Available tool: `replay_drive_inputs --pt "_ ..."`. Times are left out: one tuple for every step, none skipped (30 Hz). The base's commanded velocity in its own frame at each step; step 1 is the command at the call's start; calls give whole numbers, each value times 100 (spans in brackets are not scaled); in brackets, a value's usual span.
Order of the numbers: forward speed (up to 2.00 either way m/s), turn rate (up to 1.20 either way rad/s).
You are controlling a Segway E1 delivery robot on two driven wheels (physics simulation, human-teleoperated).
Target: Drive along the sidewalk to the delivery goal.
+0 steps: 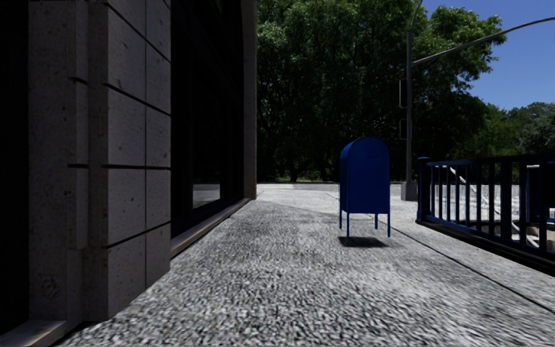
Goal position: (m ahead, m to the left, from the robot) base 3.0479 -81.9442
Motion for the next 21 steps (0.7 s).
replay_drive_inputs --pt "200 0" --pt "200 0" --pt "200 0" --pt "200 0" --pt "200 0" --pt "200 0" --pt "200 0" --pt "200 0" --pt "200 0" --pt "200 0" --pt "200 0" --pt "200 0" --pt "200 0" --pt "200 0" --pt "200 0" --pt "200 0" --pt "200 0" --pt "200 0" --pt "200 0" --pt "200 0" --pt "200 0"
